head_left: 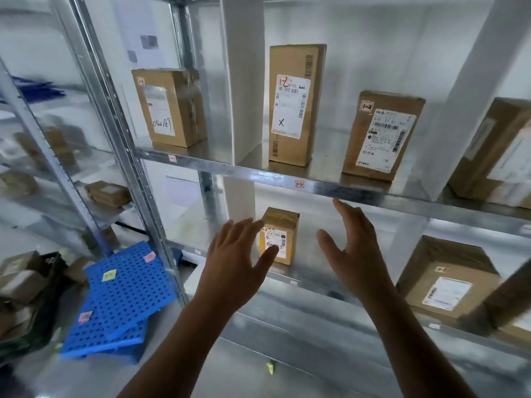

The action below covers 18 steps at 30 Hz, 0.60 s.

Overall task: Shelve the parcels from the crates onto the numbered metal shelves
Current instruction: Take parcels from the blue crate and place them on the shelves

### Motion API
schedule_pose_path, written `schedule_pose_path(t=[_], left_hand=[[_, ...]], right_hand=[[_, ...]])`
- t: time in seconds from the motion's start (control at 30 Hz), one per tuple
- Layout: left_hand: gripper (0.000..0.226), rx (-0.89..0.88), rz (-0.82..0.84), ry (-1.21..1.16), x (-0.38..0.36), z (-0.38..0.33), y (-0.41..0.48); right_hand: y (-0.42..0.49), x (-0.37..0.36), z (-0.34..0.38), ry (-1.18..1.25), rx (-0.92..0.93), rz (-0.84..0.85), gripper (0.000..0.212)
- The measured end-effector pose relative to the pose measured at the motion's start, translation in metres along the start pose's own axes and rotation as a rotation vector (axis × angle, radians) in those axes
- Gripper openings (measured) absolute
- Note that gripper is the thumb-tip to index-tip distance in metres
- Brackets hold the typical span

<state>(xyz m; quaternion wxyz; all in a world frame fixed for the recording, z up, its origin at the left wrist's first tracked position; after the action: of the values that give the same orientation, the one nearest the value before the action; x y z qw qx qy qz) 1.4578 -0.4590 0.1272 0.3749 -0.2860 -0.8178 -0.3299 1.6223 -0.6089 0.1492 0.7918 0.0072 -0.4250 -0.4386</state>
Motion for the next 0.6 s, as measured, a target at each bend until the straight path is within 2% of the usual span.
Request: schedule_pose_path(t=[0.27,0.37,0.6], left_hand=[[0.071,0.033,-0.086,0.071,0.078,0.080,-0.053],[0.071,0.104,-0.125,0.094,0.110,0.128,-0.083],[0.067,0.368,-0.159,0.127,0.152,0.242,-0.142]], right_hand=[[-0.044,-0.071,0.097,-0.014,0.146,0.129,0.059],[-0.063,-0.117,0.140,-0.008,0.187,0.205,0.066],[-0.098,-0.239,0.216,0.015,0.303,0.432,0.061]])
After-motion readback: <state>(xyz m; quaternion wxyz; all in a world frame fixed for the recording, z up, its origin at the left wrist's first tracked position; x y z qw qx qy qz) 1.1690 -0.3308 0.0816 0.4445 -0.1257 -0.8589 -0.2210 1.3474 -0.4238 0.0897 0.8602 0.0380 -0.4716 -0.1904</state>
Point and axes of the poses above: each hand's wrist, its own y-axis towards the middle knuckle, its own x-axis out of the back of the hand, z = x × y, the point moved 2 cm from there along y, towards the middle knuckle, and after that the axes turned 1 degree about x, right-handed, at the moved point
